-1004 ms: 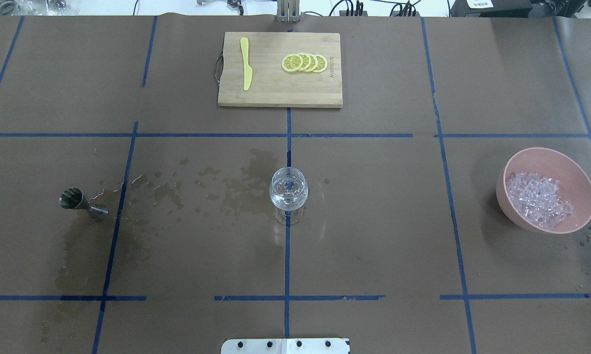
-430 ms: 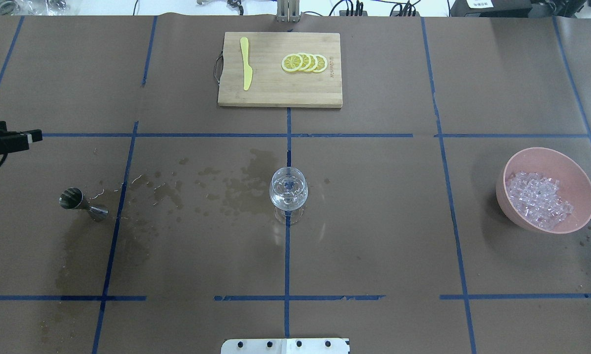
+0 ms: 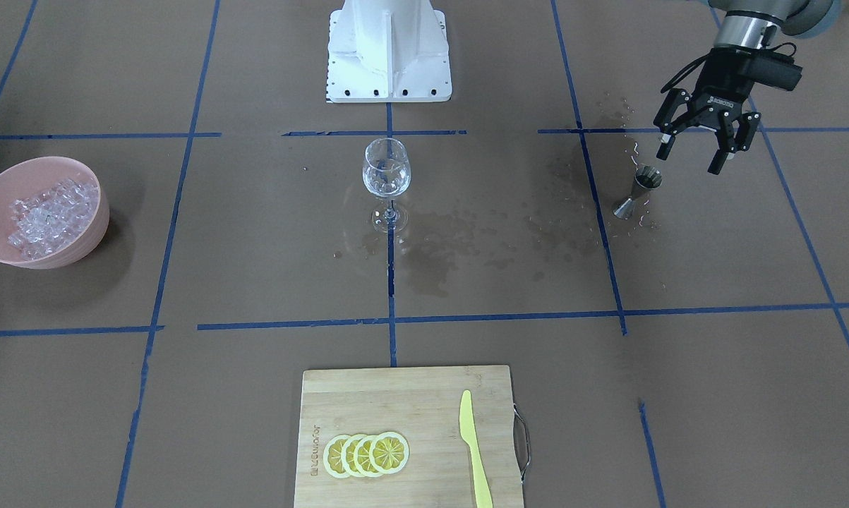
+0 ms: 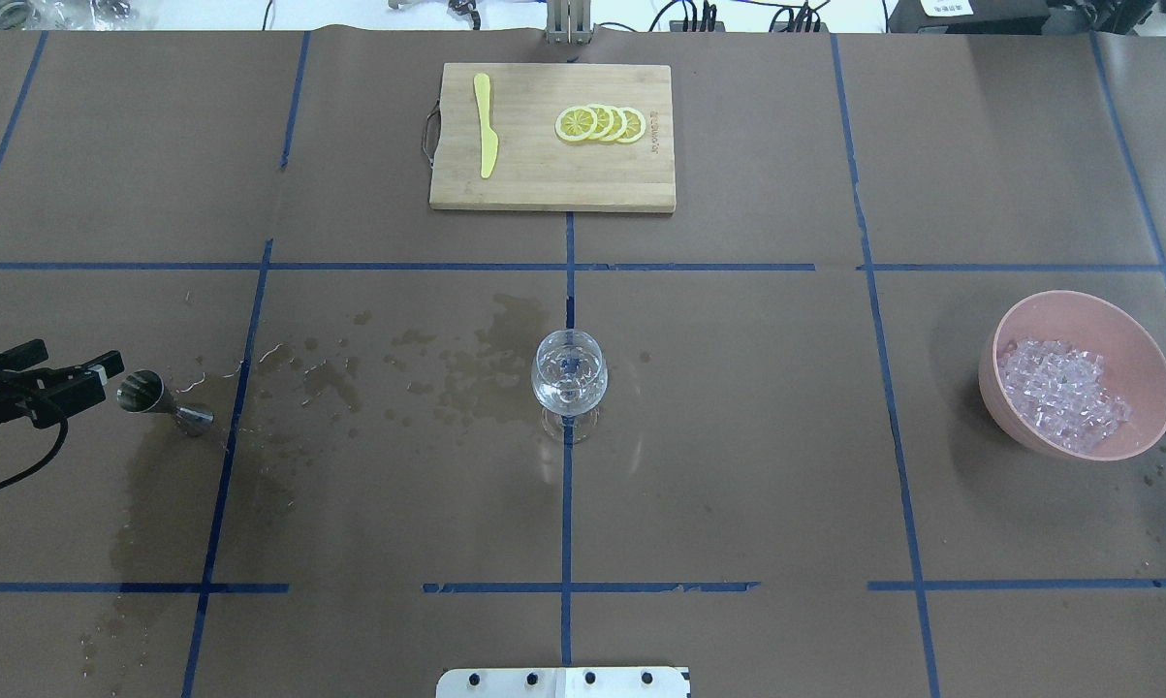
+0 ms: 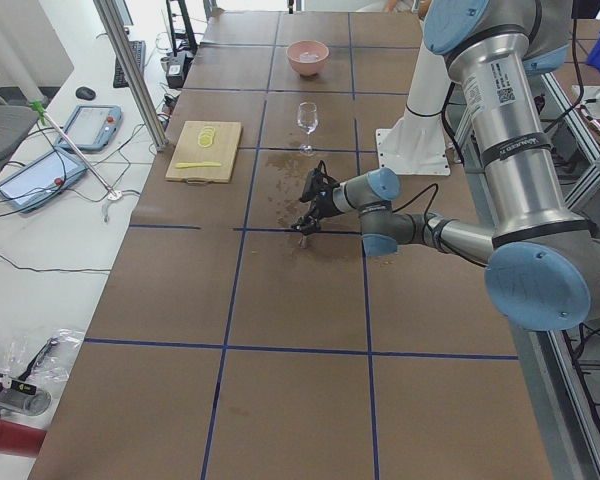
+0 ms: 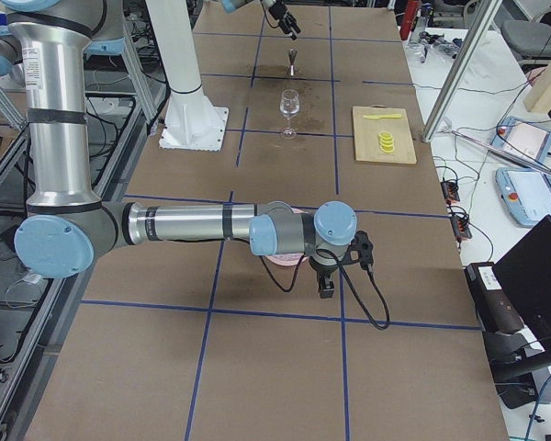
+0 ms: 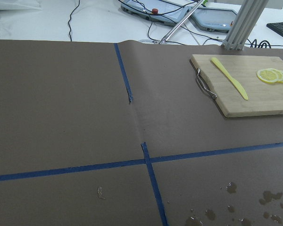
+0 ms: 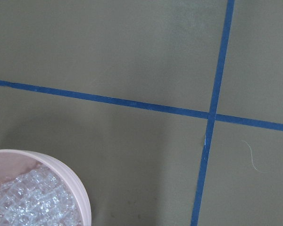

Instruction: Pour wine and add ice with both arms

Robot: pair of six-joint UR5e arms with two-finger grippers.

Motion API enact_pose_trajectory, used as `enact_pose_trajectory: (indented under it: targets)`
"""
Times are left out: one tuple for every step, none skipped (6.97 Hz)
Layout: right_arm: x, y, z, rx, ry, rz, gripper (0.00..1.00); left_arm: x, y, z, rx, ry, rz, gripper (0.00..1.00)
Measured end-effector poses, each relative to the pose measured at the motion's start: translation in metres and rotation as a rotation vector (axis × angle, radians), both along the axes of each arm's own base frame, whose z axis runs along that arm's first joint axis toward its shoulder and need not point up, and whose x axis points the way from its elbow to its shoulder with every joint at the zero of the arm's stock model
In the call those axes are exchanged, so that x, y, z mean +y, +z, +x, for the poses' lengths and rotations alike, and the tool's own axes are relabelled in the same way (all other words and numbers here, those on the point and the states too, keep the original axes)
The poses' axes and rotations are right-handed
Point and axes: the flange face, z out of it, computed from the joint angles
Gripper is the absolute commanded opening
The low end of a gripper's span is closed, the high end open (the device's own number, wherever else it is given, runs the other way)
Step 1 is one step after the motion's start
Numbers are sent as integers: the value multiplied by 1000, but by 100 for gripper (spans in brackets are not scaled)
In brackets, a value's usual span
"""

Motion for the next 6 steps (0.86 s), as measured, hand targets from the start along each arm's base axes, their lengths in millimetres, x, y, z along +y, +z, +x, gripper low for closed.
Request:
enact_pose_trajectory:
  targets:
    - [0, 0, 0, 0, 0, 0, 100, 18, 2, 16, 14, -56, 4, 99]
    - [-1, 0, 0, 0, 0, 0, 100, 33, 2, 28, 20, -104, 23, 99]
    - [-1, 0, 0, 0, 0, 0, 100, 44, 3, 36, 15, -145, 50, 99]
    - [-2, -1, 0, 0, 0, 1, 100, 53, 9, 42, -2, -183, 80, 99]
    - [-3, -2, 0, 0, 1, 2, 100, 59, 23, 49, -34, -216, 109, 99]
    - [-3, -3, 0, 0, 1, 4, 100, 63, 33, 57, -51, -232, 128, 99]
